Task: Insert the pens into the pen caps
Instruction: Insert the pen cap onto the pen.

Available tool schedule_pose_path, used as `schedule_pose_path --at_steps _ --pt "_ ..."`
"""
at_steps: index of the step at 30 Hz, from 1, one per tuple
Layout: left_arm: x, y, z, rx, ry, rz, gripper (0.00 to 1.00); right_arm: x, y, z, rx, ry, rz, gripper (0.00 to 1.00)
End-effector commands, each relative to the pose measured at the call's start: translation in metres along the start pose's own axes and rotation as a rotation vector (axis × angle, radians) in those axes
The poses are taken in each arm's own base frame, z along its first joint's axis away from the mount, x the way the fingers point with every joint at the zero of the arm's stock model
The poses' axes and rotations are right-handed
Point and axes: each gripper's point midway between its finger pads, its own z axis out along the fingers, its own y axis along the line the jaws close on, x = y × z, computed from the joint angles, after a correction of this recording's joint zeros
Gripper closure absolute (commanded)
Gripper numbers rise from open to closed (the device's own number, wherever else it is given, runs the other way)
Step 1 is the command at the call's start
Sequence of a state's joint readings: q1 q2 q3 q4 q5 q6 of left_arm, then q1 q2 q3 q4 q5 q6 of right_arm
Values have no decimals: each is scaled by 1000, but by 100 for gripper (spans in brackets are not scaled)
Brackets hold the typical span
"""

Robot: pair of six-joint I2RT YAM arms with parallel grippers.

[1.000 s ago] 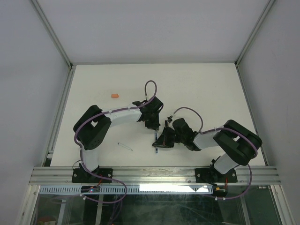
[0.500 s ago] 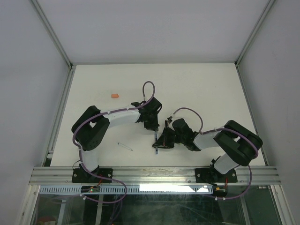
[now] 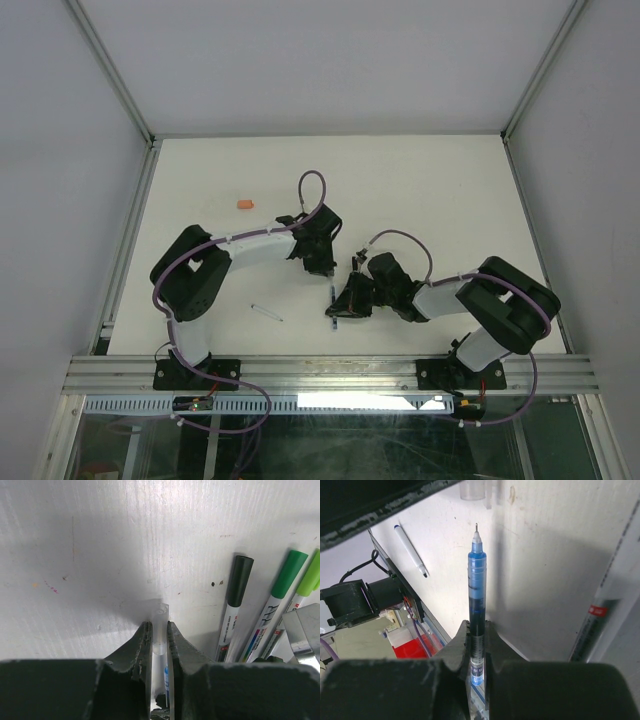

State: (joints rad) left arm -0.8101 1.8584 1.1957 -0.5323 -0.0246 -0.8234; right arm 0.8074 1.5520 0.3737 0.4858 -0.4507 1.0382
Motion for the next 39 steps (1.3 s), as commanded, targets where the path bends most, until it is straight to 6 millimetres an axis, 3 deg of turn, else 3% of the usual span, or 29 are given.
schedule_pose_path --at_steps 1,20,39 --pt "-16 -15 -19 68 -57 -11 96 2 0 1 0 23 -29 100" --pt "-12 -25 -27 155 -56 11 96 -2 -2 4 12 6 -7 100" --pt "-1 -18 -18 145 -23 18 96 -3 -3 3 21 -8 -4 100"
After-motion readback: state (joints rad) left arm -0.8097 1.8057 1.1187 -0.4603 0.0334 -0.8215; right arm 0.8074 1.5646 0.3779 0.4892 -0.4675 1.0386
